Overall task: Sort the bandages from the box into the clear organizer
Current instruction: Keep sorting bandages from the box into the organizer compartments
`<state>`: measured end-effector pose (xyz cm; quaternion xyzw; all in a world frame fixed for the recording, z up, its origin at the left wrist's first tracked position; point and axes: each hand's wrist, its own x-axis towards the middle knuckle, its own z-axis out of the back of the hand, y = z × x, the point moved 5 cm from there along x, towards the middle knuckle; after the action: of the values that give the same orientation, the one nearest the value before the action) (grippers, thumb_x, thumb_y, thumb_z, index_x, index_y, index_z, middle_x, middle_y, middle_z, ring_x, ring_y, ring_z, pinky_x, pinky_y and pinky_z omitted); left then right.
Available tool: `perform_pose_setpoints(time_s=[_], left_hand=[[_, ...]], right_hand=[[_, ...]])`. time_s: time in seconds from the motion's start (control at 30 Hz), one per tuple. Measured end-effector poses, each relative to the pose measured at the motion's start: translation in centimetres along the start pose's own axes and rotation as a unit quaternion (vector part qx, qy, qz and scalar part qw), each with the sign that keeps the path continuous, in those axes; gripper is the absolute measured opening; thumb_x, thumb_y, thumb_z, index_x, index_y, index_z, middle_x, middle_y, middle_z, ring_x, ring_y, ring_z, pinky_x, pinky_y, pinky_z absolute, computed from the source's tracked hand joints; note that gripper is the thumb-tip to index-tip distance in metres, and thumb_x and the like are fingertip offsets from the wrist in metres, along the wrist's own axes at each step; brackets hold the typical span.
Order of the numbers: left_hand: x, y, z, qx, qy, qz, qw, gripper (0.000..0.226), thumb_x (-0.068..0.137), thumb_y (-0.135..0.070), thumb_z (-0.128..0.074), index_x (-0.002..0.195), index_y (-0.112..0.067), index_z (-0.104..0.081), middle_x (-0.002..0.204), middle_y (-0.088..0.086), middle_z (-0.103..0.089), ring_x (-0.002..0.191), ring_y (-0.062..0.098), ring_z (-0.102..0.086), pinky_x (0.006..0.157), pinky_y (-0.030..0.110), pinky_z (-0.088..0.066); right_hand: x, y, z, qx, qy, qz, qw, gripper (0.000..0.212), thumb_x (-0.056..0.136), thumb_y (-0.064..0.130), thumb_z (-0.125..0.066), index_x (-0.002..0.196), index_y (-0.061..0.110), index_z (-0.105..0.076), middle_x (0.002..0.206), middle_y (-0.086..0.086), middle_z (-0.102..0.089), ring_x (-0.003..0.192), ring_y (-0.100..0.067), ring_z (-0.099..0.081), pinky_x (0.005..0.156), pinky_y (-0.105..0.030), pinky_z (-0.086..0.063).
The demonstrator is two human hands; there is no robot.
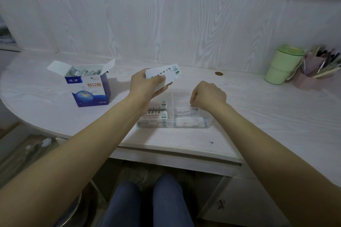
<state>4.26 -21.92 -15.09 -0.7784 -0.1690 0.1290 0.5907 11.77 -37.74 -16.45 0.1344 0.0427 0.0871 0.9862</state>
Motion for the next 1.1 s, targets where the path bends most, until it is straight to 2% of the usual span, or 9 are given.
perform_pose_setpoints(time_s=[0.2,0.3,0.4,0.47,0.6,0.73,0.83,0.97,1.1], left_hand=[[0.1,0.1,0.0,-0.005,0.002,-0.001,1.0,0.014,0.087,0.003,-0.06,0.093,-0.01,-0.058,0.1,0.007,-0.066,0.085,0.022,-0.071,0.077,0.028,-0.058],[0.1,0.1,0.1,0.003,0.004,-0.002,1.0,0.014,0.087,0.003,-0.06,0.092,-0.01,-0.058,0.1,0.006,-0.066,0.086,0.022,-0.071,0.078,0.027,-0.058],[0.1,0.0,0.3,0.009,0.009,-0.007,1.0,0.014,0.087,0.003,-0.06,0.093,-0.009,-0.058,0.101,0.007,-0.067,0.086,0.022,-0.071,0.077,0.027,-0.058],[0.1,0.0,0.5,0.008,0.01,-0.01,1.0,0.014,0.087,0.003,-0.06,0.093,-0.009,-0.058,0.101,0.007,-0.067,0.085,0.022,-0.071,0.077,0.026,-0.058],[-0.1,0.0,0.7,0.01,0.01,-0.01,1.0,0.014,0.086,0.003,-0.06,0.092,-0.009,-0.059,0.101,0.006,-0.067,0.085,0.022,-0.071,0.076,0.027,-0.058],[-0.2,-0.1,0.6,0.01,0.014,-0.009,1.0,0.014,0.086,0.003,-0.061,0.093,-0.008,-0.059,0.102,0.007,-0.067,0.086,0.023,-0.071,0.077,0.027,-0.058],[-0.2,-0.1,0.6,0.005,0.023,-0.006,1.0,0.014,0.086,0.004,-0.061,0.094,-0.007,-0.059,0.104,0.009,-0.066,0.09,0.025,-0.07,0.079,0.029,-0.058],[-0.3,0.0,0.7,-0.016,0.038,0.002,0.999,0.019,0.084,0.005,-0.064,0.099,-0.006,-0.061,0.101,0.007,-0.067,0.09,0.02,-0.067,0.078,0.027,-0.058],[-0.6,0.4,0.2,-0.03,0.074,0.022,0.997,0.024,0.084,0.002,-0.064,0.106,-0.006,-0.06,0.103,0.008,-0.069,0.088,0.017,-0.068,0.076,0.025,-0.058]], right_hand=[[0.4,0.2,-0.1,-0.018,0.04,0.028,0.999,0.021,0.078,0.009,-0.061,0.093,0.02,-0.072,0.096,0.001,-0.069,0.086,-0.02,-0.065,0.057,-0.022,-0.038],[0.3,0.4,-0.2,-0.034,0.064,0.06,0.996,0.012,0.084,0.025,-0.065,0.091,0.016,-0.07,0.089,0.001,-0.068,0.083,-0.02,-0.062,0.059,-0.024,-0.038],[-0.2,0.6,0.0,-0.055,0.093,0.076,0.991,0.025,0.089,0.037,-0.058,0.093,0.014,-0.068,0.075,0.0,-0.061,0.072,-0.019,-0.056,0.061,-0.025,-0.038],[-0.4,0.8,0.0,-0.069,0.095,0.084,0.99,0.027,0.092,0.036,-0.054,0.097,0.014,-0.068,0.073,0.001,-0.06,0.071,-0.019,-0.056,0.06,-0.025,-0.037],[-0.9,1.0,-0.3,-0.074,0.088,0.084,0.99,0.027,0.093,0.031,-0.05,0.105,0.013,-0.066,0.096,-0.003,-0.069,0.083,-0.021,-0.06,0.065,-0.027,-0.04],[-1.3,0.9,-0.2,-0.059,0.067,0.082,0.993,0.025,0.092,0.028,-0.051,0.104,0.014,-0.067,0.084,-0.002,-0.062,0.076,-0.021,-0.055,0.057,-0.025,-0.035],[-1.9,0.9,1.0,0.09,0.042,0.104,0.99,0.02,0.09,0.025,-0.059,0.102,0.017,-0.072,0.09,0.002,-0.067,0.072,-0.016,-0.058,0.06,-0.026,-0.042],[-3.8,1.6,2.7,0.414,0.053,0.115,0.901,0.017,0.084,0.029,-0.07,0.101,0.024,-0.067,0.093,0.003,-0.071,0.068,-0.006,-0.063,0.057,-0.019,-0.046],[-4.0,2.4,2.3,0.502,0.018,0.105,0.858,0.008,0.084,0.016,-0.071,0.091,0.013,-0.067,0.081,-0.004,-0.07,0.059,-0.006,-0.062,0.053,-0.016,-0.047]])
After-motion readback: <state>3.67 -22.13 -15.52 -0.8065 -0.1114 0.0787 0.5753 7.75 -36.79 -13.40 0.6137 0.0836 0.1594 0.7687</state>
